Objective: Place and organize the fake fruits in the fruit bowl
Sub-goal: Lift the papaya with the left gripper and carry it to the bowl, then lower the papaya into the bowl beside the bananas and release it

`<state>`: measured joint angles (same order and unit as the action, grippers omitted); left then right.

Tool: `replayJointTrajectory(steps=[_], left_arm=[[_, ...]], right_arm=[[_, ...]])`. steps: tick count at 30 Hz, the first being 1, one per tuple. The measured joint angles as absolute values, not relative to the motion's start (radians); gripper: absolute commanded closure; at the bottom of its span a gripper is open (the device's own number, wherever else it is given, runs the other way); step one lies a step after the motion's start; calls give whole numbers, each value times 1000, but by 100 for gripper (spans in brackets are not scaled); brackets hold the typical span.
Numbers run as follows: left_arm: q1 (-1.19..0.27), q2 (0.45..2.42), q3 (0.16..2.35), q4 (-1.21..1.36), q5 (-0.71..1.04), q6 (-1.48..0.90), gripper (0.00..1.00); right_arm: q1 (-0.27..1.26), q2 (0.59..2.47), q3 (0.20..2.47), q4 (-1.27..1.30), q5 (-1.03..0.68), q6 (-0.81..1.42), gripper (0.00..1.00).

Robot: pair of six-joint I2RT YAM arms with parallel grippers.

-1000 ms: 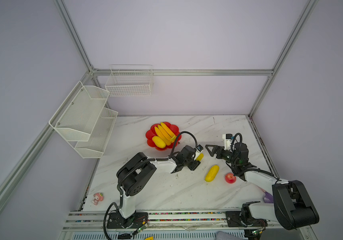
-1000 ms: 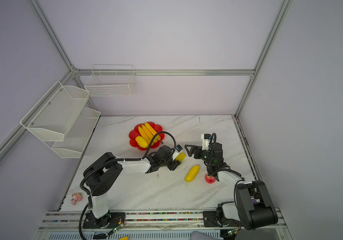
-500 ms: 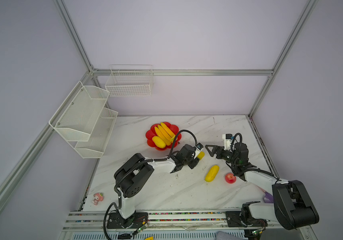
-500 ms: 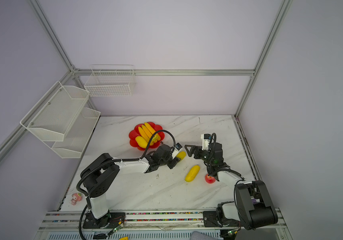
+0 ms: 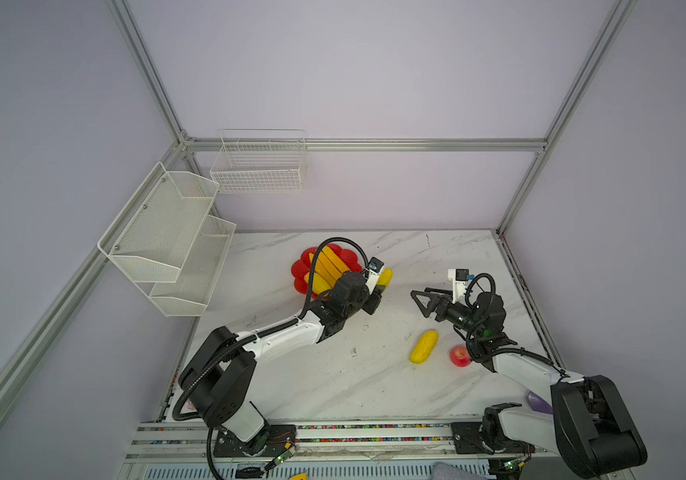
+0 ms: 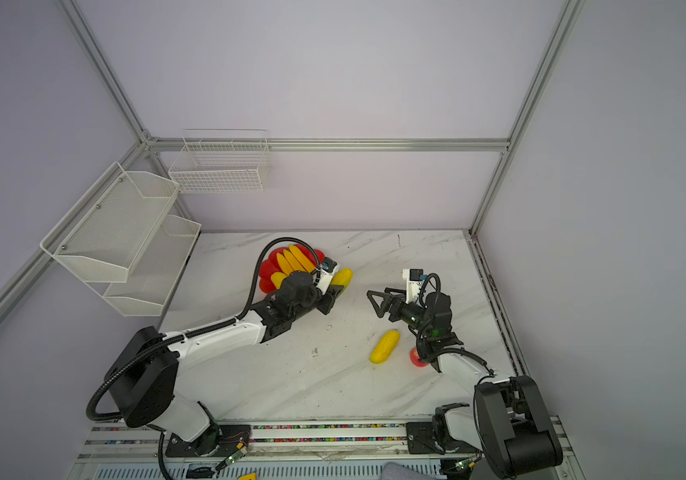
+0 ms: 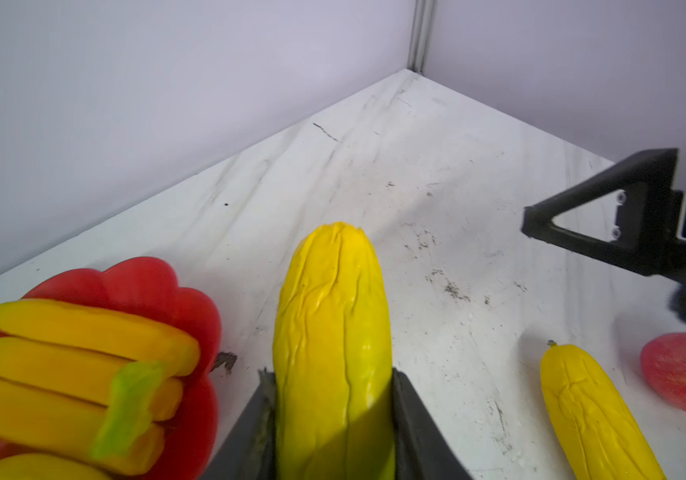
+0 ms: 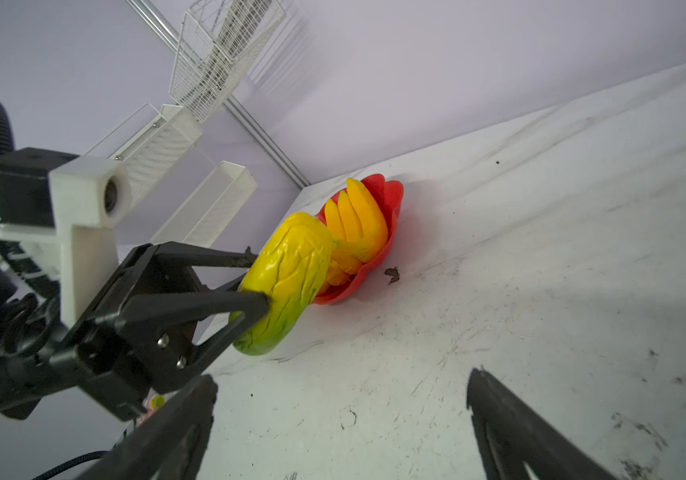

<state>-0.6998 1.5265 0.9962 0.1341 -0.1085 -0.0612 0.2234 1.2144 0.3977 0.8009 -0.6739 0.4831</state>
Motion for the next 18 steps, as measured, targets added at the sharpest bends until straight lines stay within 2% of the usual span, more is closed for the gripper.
replayJointTrajectory(steps=[6,9,12,18], left_arm=[[-511,1360,939,134,-103,-133,64],[-432,1335,939,134,-113,-161,64],[-367,1372,942,113,-134,-172,64],[-309,1570,947,36,-200,-153,64]], right_arm=[[411,1212,420,818,-668,426,3],[457,1220,436,823,-670,405,3],[461,1240,442,826,-668,393,3],[471,1272,443,826,-667,381,3]])
